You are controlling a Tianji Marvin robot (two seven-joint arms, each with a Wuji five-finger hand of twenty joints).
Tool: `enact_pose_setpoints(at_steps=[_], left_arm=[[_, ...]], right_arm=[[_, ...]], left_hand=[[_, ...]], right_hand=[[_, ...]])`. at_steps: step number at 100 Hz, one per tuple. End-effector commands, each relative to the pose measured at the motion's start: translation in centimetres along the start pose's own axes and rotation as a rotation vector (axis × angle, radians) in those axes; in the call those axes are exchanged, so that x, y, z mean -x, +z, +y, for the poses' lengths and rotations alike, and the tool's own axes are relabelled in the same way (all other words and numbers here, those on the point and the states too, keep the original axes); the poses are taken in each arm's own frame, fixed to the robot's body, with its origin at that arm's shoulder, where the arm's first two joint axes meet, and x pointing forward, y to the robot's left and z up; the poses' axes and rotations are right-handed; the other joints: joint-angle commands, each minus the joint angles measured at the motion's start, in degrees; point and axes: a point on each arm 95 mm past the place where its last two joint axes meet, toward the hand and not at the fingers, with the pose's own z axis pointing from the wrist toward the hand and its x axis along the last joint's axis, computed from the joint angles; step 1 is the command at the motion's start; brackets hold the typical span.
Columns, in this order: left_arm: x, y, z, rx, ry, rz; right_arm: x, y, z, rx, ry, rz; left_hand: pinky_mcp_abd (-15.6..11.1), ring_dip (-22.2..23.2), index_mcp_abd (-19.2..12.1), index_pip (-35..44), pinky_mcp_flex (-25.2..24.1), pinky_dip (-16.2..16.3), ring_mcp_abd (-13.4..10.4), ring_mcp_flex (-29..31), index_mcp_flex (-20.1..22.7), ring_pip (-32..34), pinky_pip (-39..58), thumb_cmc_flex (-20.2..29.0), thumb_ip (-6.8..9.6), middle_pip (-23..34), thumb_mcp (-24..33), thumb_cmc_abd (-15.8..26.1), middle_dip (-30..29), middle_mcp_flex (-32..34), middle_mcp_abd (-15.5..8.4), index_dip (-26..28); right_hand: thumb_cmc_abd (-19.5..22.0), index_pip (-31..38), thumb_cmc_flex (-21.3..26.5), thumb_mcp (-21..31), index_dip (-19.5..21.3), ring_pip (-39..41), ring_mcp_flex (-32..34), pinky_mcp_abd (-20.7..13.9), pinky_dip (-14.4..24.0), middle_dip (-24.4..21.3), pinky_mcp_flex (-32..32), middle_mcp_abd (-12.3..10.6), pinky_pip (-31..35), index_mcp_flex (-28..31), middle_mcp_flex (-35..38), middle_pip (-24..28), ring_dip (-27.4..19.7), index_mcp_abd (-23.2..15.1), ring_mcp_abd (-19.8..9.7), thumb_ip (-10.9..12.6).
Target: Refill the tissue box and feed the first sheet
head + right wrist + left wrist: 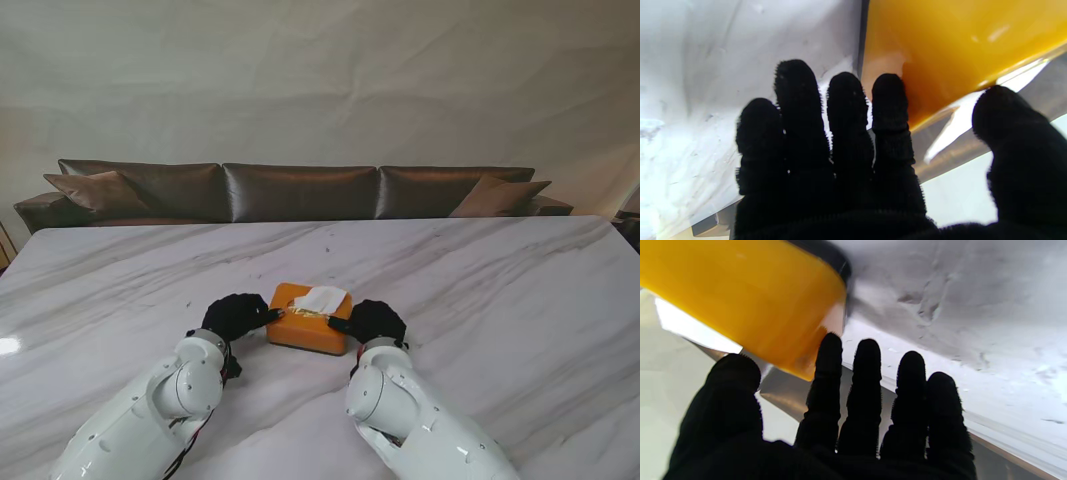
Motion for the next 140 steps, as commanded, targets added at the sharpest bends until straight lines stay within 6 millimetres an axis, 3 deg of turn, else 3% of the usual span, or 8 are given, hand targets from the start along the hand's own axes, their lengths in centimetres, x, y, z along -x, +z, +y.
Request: enact_pose_setpoints(at_steps=[1,20,34,43,55,66,91,140], left_arm=[[0.0,-0.2,0.1,0.018,-0.003,-0.001],[0.6,-0.8,-0.3,0.007,0.010,-0.031],[0.7,-1.9,-1.0,-0.023,0.021,-0.034],[0.6,-2.7,-1.7,-0.062,0.056,-0.012],[0.1,-3.7,-3.0,-0.134,0.126,0.059],[-0.4,-4.6,-4.3,-0.191,0.212,0.127],[-1.1,-7.0,-6.4,-0.165,0.364,0.206],[-1.5,-9.8,-6.0,-0.163,0.406,0.211]], right_arm=[[0.3,0.0,-0.1,-0.007,-0.004,-0.010],[1.2,-0.3,0.5,0.007,-0.023,-0.011],[2.0,-1.2,1.3,0.022,-0.060,0.011],[2.4,-1.8,2.0,0.035,-0.102,0.053],[3.0,-2.3,3.1,0.040,-0.177,0.141],[3.5,-2.5,3.8,0.048,-0.234,0.222],[3.8,-3.3,5.0,0.089,-0.332,0.372],[4.2,-6.5,5.4,0.067,-0.467,0.489]], left_hand=[[-1.1,-1.7,-4.4,-5.7,-1.7,-0.7,0.9,-3.1,-5.3,-2.0,-6.0,-2.3,-0.76,-2.8,0.4,1.1,-1.8,-5.6,-1.8,-3.9],[0.2,-6.4,-2.8,-14.1,-4.0,-2.1,1.4,-9.0,-12.7,-9.2,-9.5,-6.8,-0.78,-8.4,1.1,-0.2,-6.7,-15.9,-1.2,-9.4],[2.2,-13.2,-2.2,-18.1,-7.9,-4.0,0.4,-13.5,-15.0,-17.1,-15.5,-8.4,-0.80,-12.7,1.8,-0.9,-11.3,-21.6,-0.5,-12.1],[4.3,-21.1,-3.0,-22.4,-12.7,-9.3,-1.7,-17.5,-16.1,-25.9,-26.1,-8.8,-0.74,-17.9,2.2,-1.5,-17.0,-25.1,-1.3,-14.8],[5.3,-30.1,-4.7,-29.5,-12.8,-20.0,-4.7,-22.1,-16.3,-33.4,-44.3,-9.8,-0.67,-23.1,2.5,-2.2,-23.9,-27.8,-4.1,-20.3],[5.3,-34.6,-6.5,-32.6,-13.0,-24.4,-7.0,-23.4,-16.3,-38.1,-55.0,-11.3,-0.83,-27.1,2.6,-2.5,-26.7,-28.4,-5.9,-22.9],[5.0,-35.5,-6.7,-34.1,-12.6,-24.9,-8.7,-23.6,-15.7,-39.3,-58.3,-12.9,-0.81,-27.7,2.8,-3.2,-27.1,-28.4,-7.9,-24.1],[5.7,-37.2,-3.7,-36.6,-12.4,-25.9,-7.1,-23.9,-17.0,-40.5,-58.7,-14.5,-0.45,-29.4,3.3,-2.7,-28.1,-29.0,-5.6,-26.6]], right_hand=[[0.7,-2.2,-2.9,1.1,1.0,1.5,-0.7,0.3,-0.6,0.6,-1.4,-0.6,2.4,-1.0,-1.3,-1.0,0.0,-3.1,2.0,2.0],[-0.2,-8.8,-9.5,3.7,-0.2,1.0,-5.0,0.3,-0.6,-0.6,-4.4,0.5,0.8,-7.7,-7.9,-2.7,0.5,0.1,2.4,2.2],[0.6,-17.6,-14.9,6.0,-4.6,-4.2,-12.7,0.6,-0.7,-4.2,-9.1,1.2,-3.5,-17.0,-16.5,-8.0,-0.4,1.6,2.6,1.2],[2.0,-22.8,-17.5,6.1,-7.8,-13.3,-22.6,-0.6,-0.2,-9.7,-12.8,0.8,-7.8,-23.6,-24.1,-15.2,-3.7,-1.7,1.5,0.8],[3.4,-26.6,-19.7,5.9,-10.8,-21.5,-33.3,-2.6,-1.2,-14.6,-19.7,-1.7,-17.1,-29.1,-33.0,-20.8,-8.7,-6.6,-1.4,-0.1],[3.7,-27.5,-20.6,5.9,-11.9,-24.1,-38.1,-5.0,-2.4,-16.5,-23.1,-3.8,-22.9,-31.5,-36.6,-21.8,-11.2,-8.6,-4.0,-0.4],[3.4,-27.0,-22.0,6.3,-12.9,-25.4,-40.6,-8.0,-5.1,-17.9,-25.3,-5.9,-29.0,-33.5,-38.6,-21.2,-13.7,-9.8,-7.0,-0.4],[2.5,-27.2,-22.2,6.5,-14.2,-27.1,-42.0,-8.8,-6.5,-19.1,-25.9,-8.1,-31.4,-36.4,-40.6,-22.1,-15.0,-10.6,-8.6,-0.3]])
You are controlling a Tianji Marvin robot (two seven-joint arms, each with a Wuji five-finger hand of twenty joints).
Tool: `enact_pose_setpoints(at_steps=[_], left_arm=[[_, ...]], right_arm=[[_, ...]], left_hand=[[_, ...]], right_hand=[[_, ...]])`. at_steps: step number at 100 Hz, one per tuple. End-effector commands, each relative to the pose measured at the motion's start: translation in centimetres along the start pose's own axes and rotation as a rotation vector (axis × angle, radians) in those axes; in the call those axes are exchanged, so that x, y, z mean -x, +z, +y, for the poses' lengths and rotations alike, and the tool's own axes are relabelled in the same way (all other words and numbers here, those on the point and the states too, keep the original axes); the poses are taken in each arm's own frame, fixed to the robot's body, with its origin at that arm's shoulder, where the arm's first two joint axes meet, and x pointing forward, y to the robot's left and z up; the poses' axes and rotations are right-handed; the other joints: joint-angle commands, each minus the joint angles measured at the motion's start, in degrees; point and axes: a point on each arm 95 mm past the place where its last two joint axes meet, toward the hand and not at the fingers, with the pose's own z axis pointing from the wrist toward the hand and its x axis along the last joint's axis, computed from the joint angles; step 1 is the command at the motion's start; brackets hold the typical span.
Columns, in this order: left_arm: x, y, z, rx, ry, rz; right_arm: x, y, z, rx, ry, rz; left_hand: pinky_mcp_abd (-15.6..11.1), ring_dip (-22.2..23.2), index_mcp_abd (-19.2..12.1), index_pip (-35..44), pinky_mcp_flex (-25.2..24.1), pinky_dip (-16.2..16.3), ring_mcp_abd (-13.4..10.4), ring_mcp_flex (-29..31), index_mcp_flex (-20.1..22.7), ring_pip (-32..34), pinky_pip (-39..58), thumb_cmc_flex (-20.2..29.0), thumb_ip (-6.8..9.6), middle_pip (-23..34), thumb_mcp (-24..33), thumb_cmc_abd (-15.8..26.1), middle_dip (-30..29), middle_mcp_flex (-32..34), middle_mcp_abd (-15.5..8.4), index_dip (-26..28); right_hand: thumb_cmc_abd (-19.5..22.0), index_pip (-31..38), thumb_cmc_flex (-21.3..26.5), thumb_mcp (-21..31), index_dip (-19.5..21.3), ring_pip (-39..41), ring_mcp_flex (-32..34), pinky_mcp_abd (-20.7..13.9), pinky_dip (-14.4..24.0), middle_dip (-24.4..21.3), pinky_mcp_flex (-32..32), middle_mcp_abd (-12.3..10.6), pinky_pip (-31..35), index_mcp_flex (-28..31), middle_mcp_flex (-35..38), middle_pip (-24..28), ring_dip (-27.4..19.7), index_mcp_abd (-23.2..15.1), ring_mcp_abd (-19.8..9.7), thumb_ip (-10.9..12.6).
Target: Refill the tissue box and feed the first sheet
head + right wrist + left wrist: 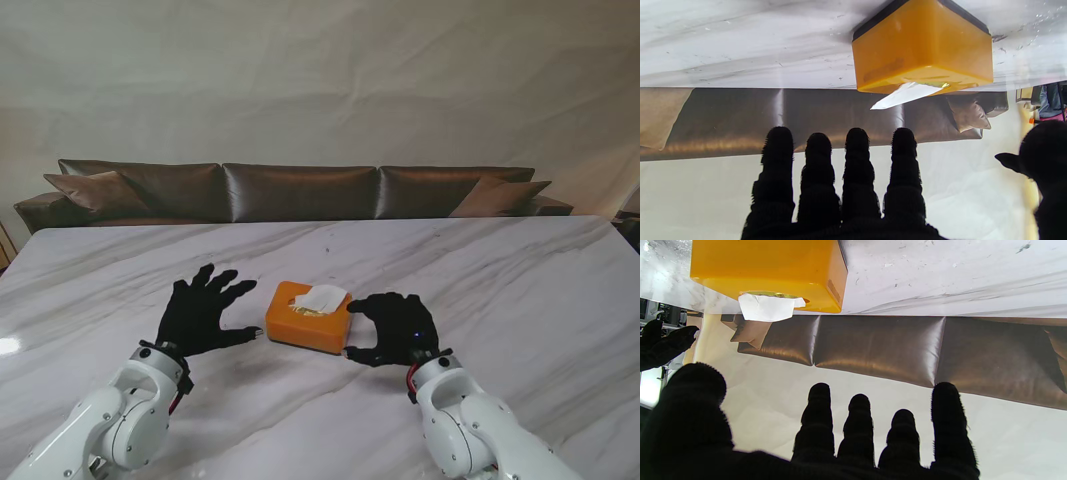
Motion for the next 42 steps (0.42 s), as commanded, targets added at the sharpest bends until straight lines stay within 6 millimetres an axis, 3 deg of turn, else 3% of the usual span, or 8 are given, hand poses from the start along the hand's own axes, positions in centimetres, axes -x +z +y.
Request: enact_pose_setpoints(at_steps=[1,42], left_arm=[[-0.20,-0.30,-0.12,0.004,-0.002,0.005],[-0.47,-0.66,0.68,0.010,-0.031,0.007]], right_arm=[[-0.35,-0.70,-0.39,-0.026,0.001,0.010],[-0.71,-1.17,-0.83,-0.037,-0.005,0.012]], left_hand=[[1.5,-1.4,0.9,-1.6,-0.5,-1.5,0.3,-2.6,-1.5,-1.8,-58.4,-2.5,-0.46,-2.3,1.0,-0.4,-0.9,-3.7,0.4,-1.5],[2.2,-1.6,2.0,-1.5,0.0,-1.7,1.7,-2.2,-1.6,-0.5,-57.0,-2.5,-0.49,-2.1,1.2,-0.5,-0.8,-3.6,0.7,-2.1]], right_hand=[[-0.5,-0.5,-2.1,1.0,-0.6,-1.3,-1.8,-1.8,-0.8,-1.1,-0.9,-2.0,-1.3,-1.8,-2.1,-1.1,-1.0,-1.5,-1.5,-1.3],[-1.0,0.1,-1.1,1.0,-1.5,-1.3,-1.3,-1.9,-1.0,-1.4,-0.6,-2.1,-2.0,-2.1,-2.0,-0.9,-1.1,-1.0,-1.6,-1.4]])
